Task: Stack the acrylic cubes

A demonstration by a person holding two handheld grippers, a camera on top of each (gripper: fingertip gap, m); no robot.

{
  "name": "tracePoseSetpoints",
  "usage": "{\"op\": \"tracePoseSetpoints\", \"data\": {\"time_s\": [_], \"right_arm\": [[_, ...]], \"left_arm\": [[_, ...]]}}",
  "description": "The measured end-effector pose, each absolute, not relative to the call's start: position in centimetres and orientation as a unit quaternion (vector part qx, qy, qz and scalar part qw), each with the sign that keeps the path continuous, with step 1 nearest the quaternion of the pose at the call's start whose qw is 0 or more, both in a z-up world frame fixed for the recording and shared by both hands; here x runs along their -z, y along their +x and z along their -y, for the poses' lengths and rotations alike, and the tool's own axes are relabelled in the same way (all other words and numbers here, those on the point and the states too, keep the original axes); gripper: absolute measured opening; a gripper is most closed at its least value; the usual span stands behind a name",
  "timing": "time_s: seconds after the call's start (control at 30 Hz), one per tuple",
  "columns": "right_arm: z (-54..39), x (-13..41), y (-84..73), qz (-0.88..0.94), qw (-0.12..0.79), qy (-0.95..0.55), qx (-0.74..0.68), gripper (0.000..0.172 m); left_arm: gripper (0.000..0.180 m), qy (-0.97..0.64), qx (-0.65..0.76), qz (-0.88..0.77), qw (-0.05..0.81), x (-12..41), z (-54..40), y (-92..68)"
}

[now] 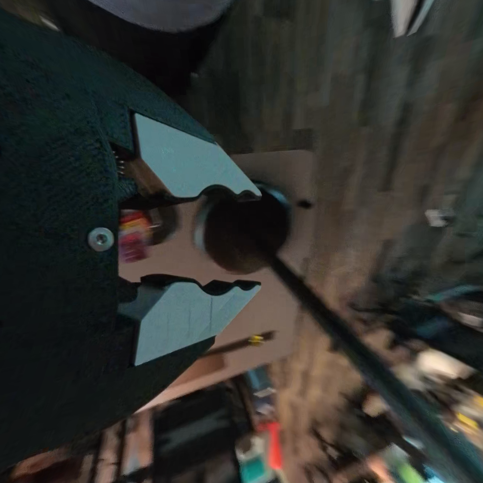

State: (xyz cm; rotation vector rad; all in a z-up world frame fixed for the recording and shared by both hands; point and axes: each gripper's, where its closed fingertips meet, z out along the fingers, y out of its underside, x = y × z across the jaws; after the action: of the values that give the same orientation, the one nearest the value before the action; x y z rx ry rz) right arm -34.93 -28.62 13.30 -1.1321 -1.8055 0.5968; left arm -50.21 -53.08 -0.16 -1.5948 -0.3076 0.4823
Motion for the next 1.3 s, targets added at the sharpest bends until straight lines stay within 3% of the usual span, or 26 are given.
{"op": "tracePoseSetpoints", "data": {"time_s": [0.1, 0.4, 0.57, 0.77, 0.93, 1.3], "right_arm": [[34.2, -12.4, -41.0, 0.689, 0.518, -0.407, -0.302, 0.057], [46.5, -9.3, -54.2, 0.598, 0.500, -0.364, -0.510, 0.060], [46.9, -9.7, -60.5, 0.582, 0.545, -0.302, -0.523, 0.062], [42.8, -9.1, -71.2, 0.531, 0.566, -0.346, -0.527, 0.063], [35.2, -6.9, -80.6, 0.493, 0.596, -0.409, -0.484, 0.063], [15.1, 0.8, -80.3, 0.350, 0.587, -0.622, -0.382, 0.063]], "left_arm": [[0.014, -0.718, -0.213, 0.154, 0.645, 0.0, 56.6, -51.0], [0.054, -0.690, -0.189, 0.272, 0.644, 0.3, 67.8, -53.7], [0.080, -0.684, -0.256, 0.307, 0.610, 0.2, 70.8, -57.6], [0.100, -0.658, -0.275, 0.324, 0.622, -0.6, 70.6, -66.5], [0.101, -0.644, -0.274, 0.326, 0.636, -1.8, 67.6, -77.4], [0.101, -0.683, -0.162, 0.184, 0.688, -3.6, 47.9, -93.5]]}}
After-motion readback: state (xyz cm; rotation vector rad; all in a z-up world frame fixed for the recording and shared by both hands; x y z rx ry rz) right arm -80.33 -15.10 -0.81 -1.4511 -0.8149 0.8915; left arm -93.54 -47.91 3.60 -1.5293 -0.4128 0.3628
